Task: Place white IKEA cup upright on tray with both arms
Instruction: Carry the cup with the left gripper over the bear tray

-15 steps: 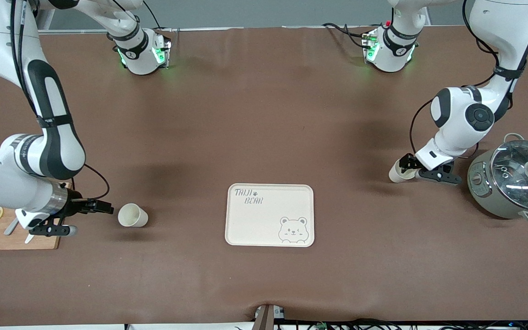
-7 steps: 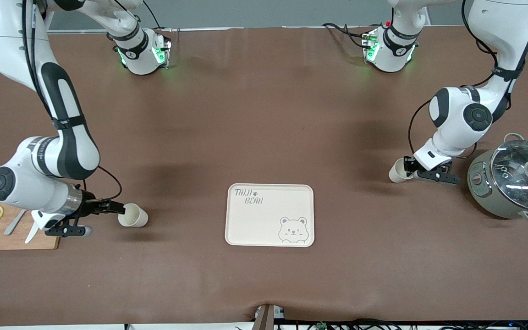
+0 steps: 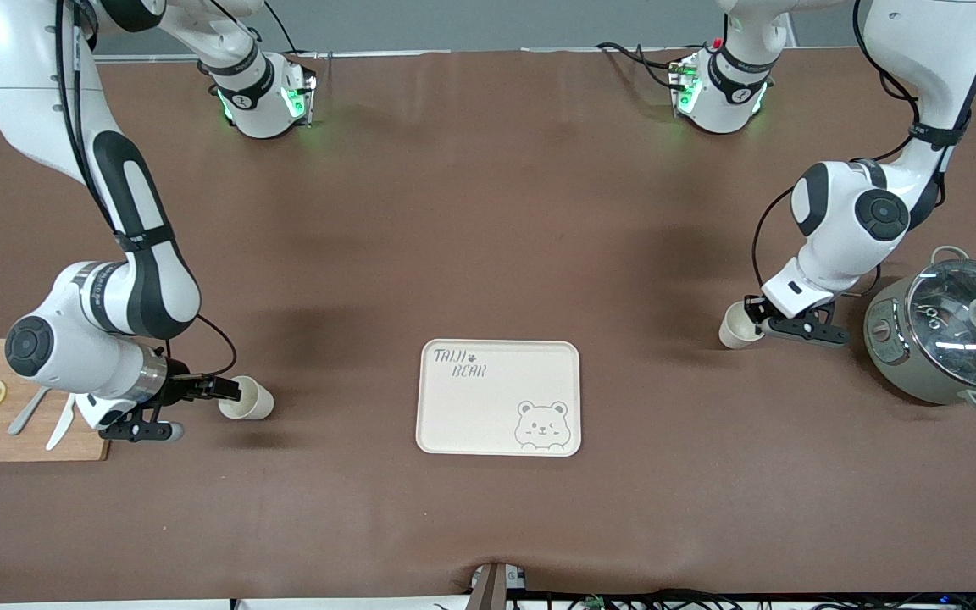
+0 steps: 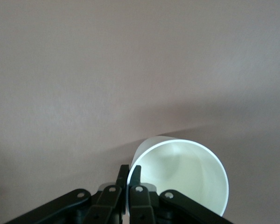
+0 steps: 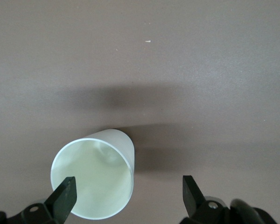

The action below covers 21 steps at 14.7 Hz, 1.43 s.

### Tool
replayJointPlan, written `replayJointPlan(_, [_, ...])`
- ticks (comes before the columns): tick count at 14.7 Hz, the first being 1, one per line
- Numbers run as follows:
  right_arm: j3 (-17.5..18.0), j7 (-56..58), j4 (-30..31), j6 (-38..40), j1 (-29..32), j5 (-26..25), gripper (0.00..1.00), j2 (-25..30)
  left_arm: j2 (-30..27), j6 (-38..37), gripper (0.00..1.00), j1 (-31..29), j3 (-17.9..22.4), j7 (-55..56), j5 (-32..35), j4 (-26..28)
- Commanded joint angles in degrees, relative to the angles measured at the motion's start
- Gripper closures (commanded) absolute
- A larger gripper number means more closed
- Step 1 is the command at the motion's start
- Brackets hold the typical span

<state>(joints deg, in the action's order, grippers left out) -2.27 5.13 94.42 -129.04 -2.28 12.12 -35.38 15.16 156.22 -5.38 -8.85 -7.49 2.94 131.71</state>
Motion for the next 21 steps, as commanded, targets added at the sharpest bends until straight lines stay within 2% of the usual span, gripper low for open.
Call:
replayJointPlan(1, [0.1, -0.3, 0.1, -1.6, 0.1, 0.9, 0.00, -0.8, 0.7, -2.3, 1.00, 1.5, -0.4, 3.0, -0.7, -4.1])
replayJointPlan(8, [0.2, -0.3, 0.0, -2.5, -0.3, 1.0, 0.00, -2.8, 4.6, -15.2, 1.00, 11.6, -0.3, 21.1, -0.7, -17.7])
replayJointPlan(13, [0.2, -0.3, 0.1, -3.8, -1.1, 1.0, 0.00, -3.5, 11.5, -27.7, 1.00, 19.3, -0.2, 33.8, 0.0, -32.3])
replayJointPlan(18, [0.2, -0.3, 0.1, -3.7, -1.5, 1.0, 0.02, -3.5, 13.1, -29.8, 1.00, 24.2, -0.2, 41.6, -0.1, -36.6])
replayJointPlan(21, [0.2, -0.3, 0.1, -3.6, -1.9, 1.0, 0.42, -3.5, 16.7, -29.8, 1.00, 27.2, -0.2, 46.3, 0.0, -40.5])
